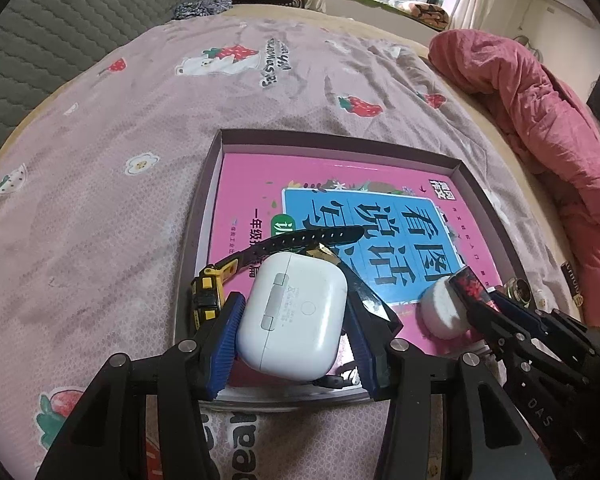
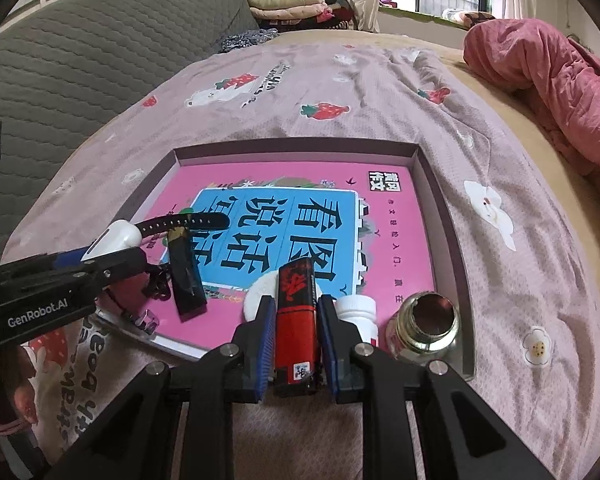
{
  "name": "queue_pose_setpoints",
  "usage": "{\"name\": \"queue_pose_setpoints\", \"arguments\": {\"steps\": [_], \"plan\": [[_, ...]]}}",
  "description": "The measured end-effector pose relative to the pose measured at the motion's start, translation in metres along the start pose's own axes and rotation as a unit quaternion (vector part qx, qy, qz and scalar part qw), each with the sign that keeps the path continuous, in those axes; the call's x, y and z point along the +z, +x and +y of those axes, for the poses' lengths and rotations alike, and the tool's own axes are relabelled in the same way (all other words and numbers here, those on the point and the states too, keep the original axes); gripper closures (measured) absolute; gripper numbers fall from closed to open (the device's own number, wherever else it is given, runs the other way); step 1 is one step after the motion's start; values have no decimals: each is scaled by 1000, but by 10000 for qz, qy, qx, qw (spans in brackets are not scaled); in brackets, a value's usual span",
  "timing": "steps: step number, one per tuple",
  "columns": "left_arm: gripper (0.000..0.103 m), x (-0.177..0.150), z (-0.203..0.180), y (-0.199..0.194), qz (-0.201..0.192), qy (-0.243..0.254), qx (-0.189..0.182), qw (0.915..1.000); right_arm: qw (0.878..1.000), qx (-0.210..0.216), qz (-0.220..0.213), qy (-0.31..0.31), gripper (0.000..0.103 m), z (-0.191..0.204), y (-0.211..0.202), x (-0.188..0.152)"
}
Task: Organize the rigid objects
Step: 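Open the left gripper to release the earbuds case while the right releases the lighter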
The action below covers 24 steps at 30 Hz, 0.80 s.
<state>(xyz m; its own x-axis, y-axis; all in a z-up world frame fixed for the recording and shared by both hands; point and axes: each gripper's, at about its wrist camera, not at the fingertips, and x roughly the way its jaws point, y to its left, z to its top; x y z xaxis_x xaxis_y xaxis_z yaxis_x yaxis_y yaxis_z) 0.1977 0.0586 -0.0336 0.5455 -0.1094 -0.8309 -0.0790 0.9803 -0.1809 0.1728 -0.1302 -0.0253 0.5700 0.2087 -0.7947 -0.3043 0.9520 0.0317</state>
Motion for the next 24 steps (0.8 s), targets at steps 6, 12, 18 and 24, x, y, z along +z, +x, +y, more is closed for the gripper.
{"name": "queue_pose_setpoints", "arguments": {"steps": [6, 12, 18, 24], "plan": [[51, 0, 0, 0, -11, -18, 12, 10000, 10000, 12, 28, 5, 81, -1, 0, 1], [51, 0, -1, -2, -56, 23, 45, 10000, 10000, 33, 37, 58, 81, -3, 0, 1], [51, 0, 0, -4, -71, 13, 36, 10000, 10000, 2, 56, 55, 81, -2, 1, 0], [51, -2, 1, -6, -95, 7, 16, 10000, 9999, -95, 76, 8, 80, -2, 4, -1]]}}
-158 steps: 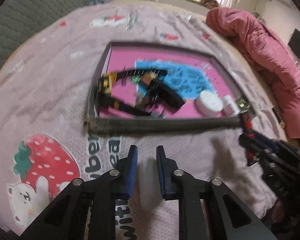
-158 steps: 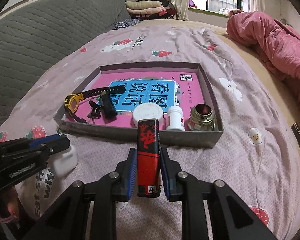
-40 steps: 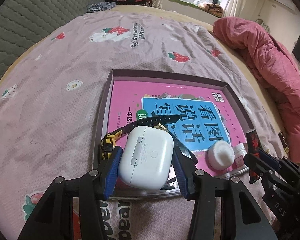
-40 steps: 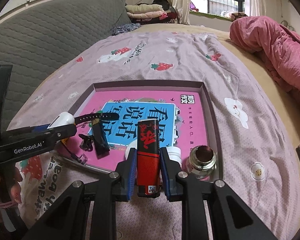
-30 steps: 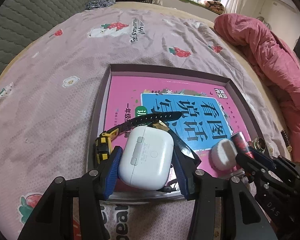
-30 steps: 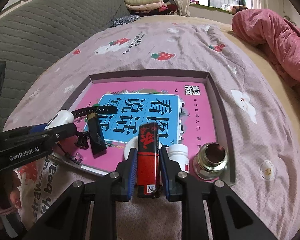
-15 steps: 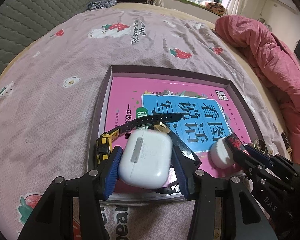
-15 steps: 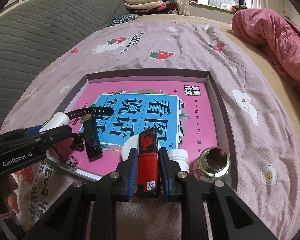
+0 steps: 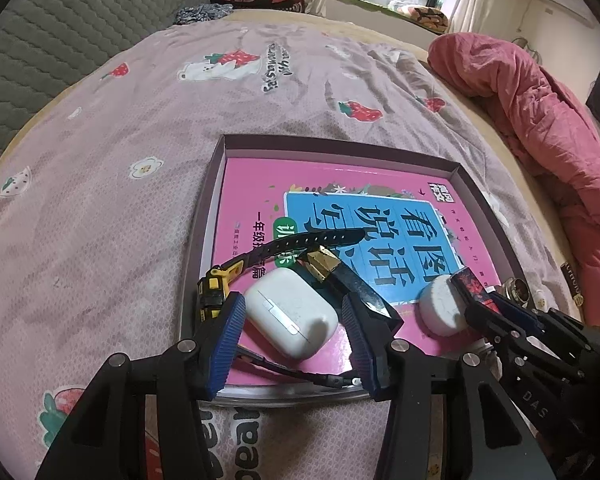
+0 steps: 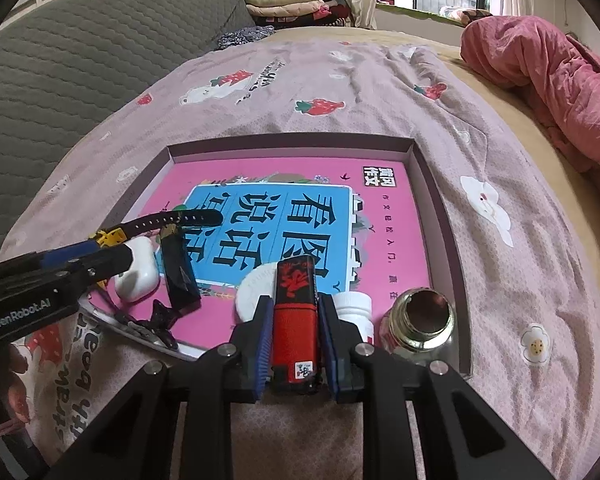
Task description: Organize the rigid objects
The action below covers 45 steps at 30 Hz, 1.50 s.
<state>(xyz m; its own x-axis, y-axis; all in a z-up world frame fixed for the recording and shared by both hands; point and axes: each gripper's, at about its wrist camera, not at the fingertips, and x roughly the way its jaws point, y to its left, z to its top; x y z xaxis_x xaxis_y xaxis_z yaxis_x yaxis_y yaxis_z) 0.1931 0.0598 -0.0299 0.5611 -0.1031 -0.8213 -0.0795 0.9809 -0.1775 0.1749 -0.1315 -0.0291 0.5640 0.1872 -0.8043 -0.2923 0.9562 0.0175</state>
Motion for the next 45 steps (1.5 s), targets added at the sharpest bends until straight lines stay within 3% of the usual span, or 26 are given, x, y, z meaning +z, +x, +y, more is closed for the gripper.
{"name": "queue_pose_setpoints", "arguments": {"steps": [7, 9, 11, 13, 22, 26, 36, 40, 45], "plan": [[51, -2, -2, 0, 9, 28, 3, 10000, 9999, -122, 3, -59, 79, -1, 1, 1], [51, -2, -2, 1, 15, 33, 9, 10000, 9999, -137, -20, -61, 75, -2, 0, 2], [50, -2, -3, 1, 9, 37, 29, 10000, 9999, -134, -67, -69, 64, -2, -2, 3], [49, -2, -3, 1, 10, 36, 19, 10000, 9999, -125, -90, -79, 62, -2, -3, 3], [41, -1, -5, -6, -141, 20, -63, 9999, 9997, -156, -165, -53, 61, -2, -10, 3], [30, 1, -4, -14, -204, -50, -216, 9995, 9997, -159, -210, -29, 59, -2, -14, 2], [27, 2, -9, -29, -274, 17, -181, 9995, 9994, -168, -300, 3, 55, 0, -25, 4], [27, 1, -11, -34, -263, 85, -114, 9996, 9989, -198, -418, 58, 45, -1, -33, 4], [27, 0, -14, -44, -354, 145, -20, 9993, 9987, -206, -457, 66, 44, -2, -38, 5]]}}
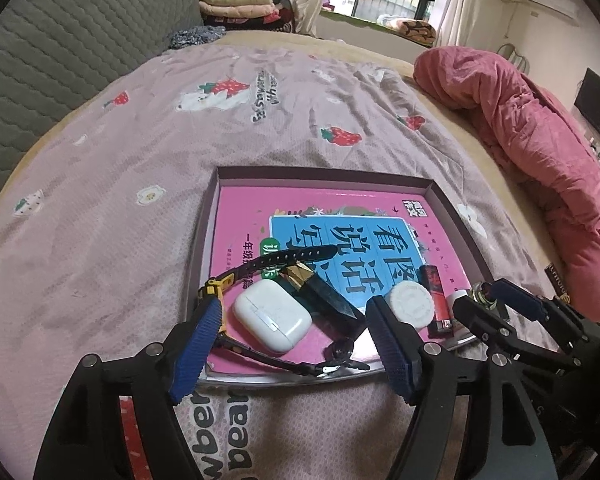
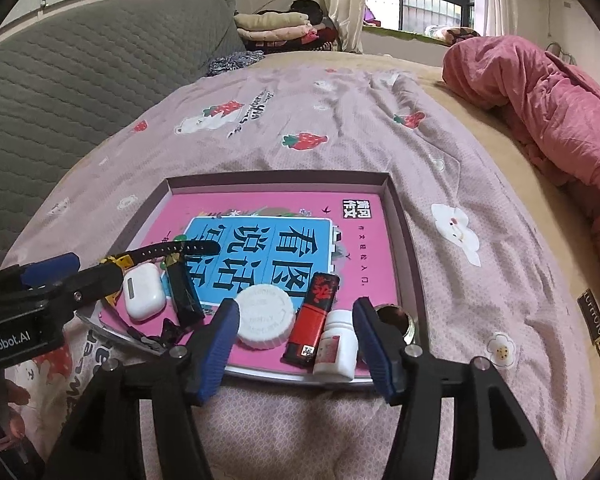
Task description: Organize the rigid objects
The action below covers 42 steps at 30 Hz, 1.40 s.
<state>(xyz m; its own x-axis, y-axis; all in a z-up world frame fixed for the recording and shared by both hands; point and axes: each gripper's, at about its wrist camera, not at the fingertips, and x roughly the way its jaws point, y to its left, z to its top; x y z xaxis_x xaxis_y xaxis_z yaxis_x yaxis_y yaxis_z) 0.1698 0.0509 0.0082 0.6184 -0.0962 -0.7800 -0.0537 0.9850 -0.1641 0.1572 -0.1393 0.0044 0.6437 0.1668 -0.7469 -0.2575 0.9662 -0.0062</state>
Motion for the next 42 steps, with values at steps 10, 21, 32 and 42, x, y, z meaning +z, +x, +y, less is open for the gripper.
{"name": "queue_pose_setpoints", "arguments": {"steps": [10, 21, 32, 42], "plan": [[27, 0, 1, -3, 121, -42, 48, 9999, 9998, -142, -116, -26, 35, 1, -7, 1], [27, -8, -12, -14, -52, 231, 63, 9997, 9993, -151, -314, -131, 34, 4, -25, -4], [27, -32, -17, -26, 89, 371, 393, 9985, 9984, -147, -548, -60, 34, 3, -55, -19], [27, -53, -15, -45, 37, 309, 451, 9985, 9973, -215, -671, -183, 34, 12, -79, -40]]}}
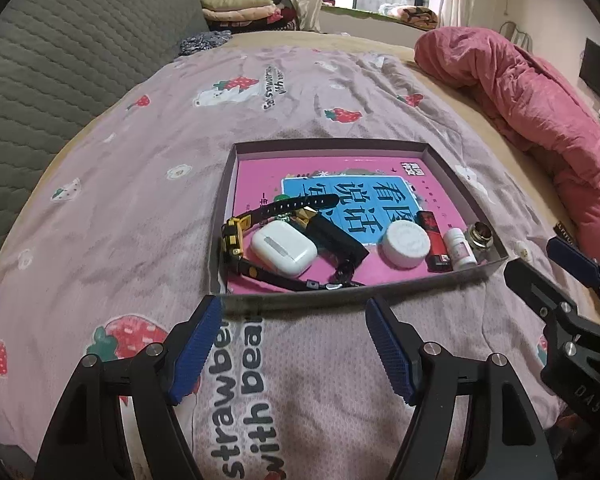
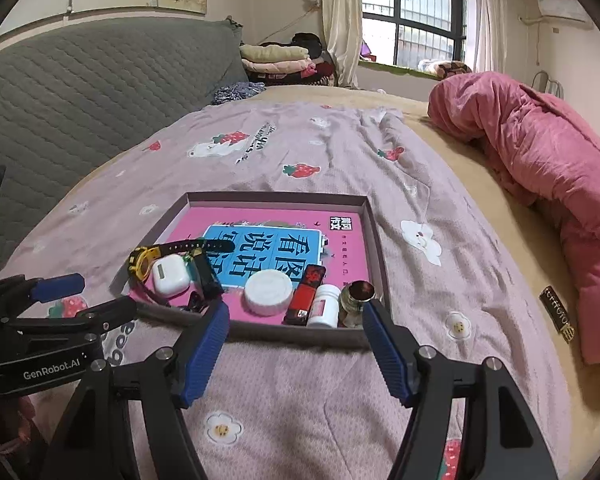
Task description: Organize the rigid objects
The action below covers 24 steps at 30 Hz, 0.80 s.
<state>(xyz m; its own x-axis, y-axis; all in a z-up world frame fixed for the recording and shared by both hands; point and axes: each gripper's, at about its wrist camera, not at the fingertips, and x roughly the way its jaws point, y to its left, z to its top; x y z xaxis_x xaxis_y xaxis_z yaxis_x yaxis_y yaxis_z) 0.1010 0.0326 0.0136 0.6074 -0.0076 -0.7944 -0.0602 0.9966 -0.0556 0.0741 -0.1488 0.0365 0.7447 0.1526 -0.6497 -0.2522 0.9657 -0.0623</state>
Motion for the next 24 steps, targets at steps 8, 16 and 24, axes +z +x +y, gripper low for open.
{"name": "queue_pose_setpoints", "arguments": {"steps": [8, 16, 24], "plan": [[27, -7, 11, -22, -181, -220, 94, 9996, 9998, -109, -172, -21, 34, 7, -23, -12], [27, -19, 13, -35, -193, -178, 82, 9996, 9999, -109, -99, 17, 34, 7, -31, -28], [27, -42, 3, -34, -133, -201, -80, 9997, 9997, -208, 62, 83, 34, 10, -29, -54]]}}
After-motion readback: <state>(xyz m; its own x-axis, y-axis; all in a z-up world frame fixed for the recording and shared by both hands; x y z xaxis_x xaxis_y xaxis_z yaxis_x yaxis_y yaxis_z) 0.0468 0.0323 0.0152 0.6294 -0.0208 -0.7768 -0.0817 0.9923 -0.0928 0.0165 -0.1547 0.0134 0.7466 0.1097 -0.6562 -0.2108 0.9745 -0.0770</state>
